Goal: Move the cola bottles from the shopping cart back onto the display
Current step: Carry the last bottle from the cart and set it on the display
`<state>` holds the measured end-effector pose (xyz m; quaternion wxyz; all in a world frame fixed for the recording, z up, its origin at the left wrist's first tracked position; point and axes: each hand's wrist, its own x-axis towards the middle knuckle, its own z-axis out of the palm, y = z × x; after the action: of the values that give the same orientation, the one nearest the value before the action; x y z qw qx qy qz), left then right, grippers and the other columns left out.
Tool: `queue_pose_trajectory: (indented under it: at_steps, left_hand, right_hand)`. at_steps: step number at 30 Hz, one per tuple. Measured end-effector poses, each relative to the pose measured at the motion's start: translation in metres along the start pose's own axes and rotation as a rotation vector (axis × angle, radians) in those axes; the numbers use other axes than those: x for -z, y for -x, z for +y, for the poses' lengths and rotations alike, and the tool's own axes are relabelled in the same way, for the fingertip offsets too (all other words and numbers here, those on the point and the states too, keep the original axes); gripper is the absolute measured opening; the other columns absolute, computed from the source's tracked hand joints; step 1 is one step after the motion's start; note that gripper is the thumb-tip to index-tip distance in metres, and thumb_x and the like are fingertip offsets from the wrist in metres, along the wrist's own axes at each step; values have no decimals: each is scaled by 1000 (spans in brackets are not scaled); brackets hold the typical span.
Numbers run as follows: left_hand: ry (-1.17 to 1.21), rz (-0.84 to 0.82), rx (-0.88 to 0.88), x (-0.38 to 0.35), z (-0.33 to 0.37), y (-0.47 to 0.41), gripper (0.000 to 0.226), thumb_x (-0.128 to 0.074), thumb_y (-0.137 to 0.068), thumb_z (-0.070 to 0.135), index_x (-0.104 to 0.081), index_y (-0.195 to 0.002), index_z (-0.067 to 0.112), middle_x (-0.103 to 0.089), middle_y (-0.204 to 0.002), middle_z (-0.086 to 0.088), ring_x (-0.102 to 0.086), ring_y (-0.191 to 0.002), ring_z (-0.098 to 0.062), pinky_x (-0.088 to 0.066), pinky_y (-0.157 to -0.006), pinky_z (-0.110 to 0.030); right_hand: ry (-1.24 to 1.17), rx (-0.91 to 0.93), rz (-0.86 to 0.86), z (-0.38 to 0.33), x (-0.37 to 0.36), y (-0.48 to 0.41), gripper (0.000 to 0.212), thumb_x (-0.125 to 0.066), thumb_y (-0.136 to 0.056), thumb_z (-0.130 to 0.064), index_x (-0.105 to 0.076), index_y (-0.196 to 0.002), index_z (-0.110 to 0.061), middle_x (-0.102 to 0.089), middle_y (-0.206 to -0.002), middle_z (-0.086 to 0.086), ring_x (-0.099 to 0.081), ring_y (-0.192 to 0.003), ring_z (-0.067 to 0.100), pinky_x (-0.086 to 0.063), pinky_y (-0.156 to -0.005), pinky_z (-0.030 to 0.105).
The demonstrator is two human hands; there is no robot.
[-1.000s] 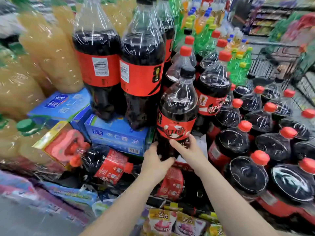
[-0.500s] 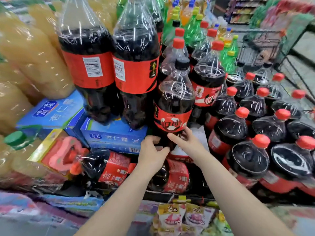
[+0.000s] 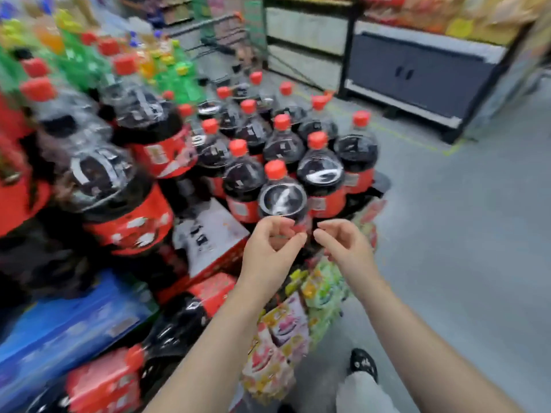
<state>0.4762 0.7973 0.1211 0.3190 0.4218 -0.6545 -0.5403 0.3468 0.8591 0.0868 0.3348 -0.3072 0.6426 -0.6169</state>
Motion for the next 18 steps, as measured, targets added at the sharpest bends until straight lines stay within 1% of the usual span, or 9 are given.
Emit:
queue_pose_trajectory:
  at_steps: [3,6,7,9,11,12,13,16,18]
  left_hand:
    - [19,-127,-12,-49,6,-12,20,-70,-84,10,-58,-90,25,-60,-81,5,-58,-72,-7,-48,-70,-22]
    - [14,-218,17,-97,4,-24,25,-69,-82,6,-57,-87,27,-60,-81,2,-57,-73,-13,-48,-74,-27]
    - [7,-246,34,-114,3,-29,25,-70,-81,6,-57,-86,27,-60,-81,2,-56,-73,-14,-48,-74,-29]
    - [-5,-283,55,-149,3,-39,23,-71,-79,10,-56,-83,27,-60,-80,5,-56,-69,-8,-48,-68,-22]
    - [-8,-303,64,-188,4,-50,25,-70,-80,5,-55,-81,26,-59,-78,5,-55,-61,5,-45,-59,-11]
    - [-5,-309,74,-208,6,-56,27,-68,-81,1,-55,-80,25,-58,-76,5,-54,-58,6,-43,-56,-7]
    - [1,-311,89,-229,7,-62,28,-68,-80,0,-55,-80,25,-58,-75,4,-55,-59,4,-43,-56,-8]
    - [30,-291,147,-289,15,-81,22,-69,-67,14,-56,-81,25,-58,-75,3,-54,-64,-12,-45,-60,-21]
    - [45,-262,185,-325,16,-94,23,-71,-75,8,-57,-82,25,-58,-76,3,-53,-62,-14,-43,-59,-27]
  right_hand:
    - [-15,-62,108,7,53,0,24,-77,-74,-7,-58,-80,-19,-57,-70,-2,-53,-60,1,-42,-63,22]
    - [-59,-154,235,15,104,-1,23,-68,-60,-13,-53,-78,-17,-57,-71,1,-54,-58,2,-43,-58,15]
    - [-78,-179,275,18,122,-4,25,-69,-61,-11,-52,-78,-17,-57,-71,0,-53,-56,2,-42,-54,13]
    - [-87,-223,325,27,159,-11,29,-74,-72,-2,-52,-80,-19,-56,-75,1,-52,-61,7,-41,-54,16]
    - [-76,-256,359,35,197,-23,27,-65,-83,5,-52,-80,-19,-58,-77,1,-52,-64,10,-40,-59,21]
    - [-69,-265,369,36,215,-30,27,-63,-84,5,-52,-80,-18,-58,-77,1,-52,-63,10,-40,-59,22]
    - [-59,-272,375,37,234,-39,27,-63,-84,6,-51,-79,-18,-58,-76,0,-52,-63,10,-40,-59,23]
    - [-27,-285,364,35,289,-68,26,-64,-84,5,-51,-78,-17,-57,-74,-1,-51,-63,12,-41,-60,23]
    - [-2,-288,349,33,323,-89,22,-65,-84,1,-53,-82,-18,-56,-74,-1,-52,-64,11,-42,-61,23]
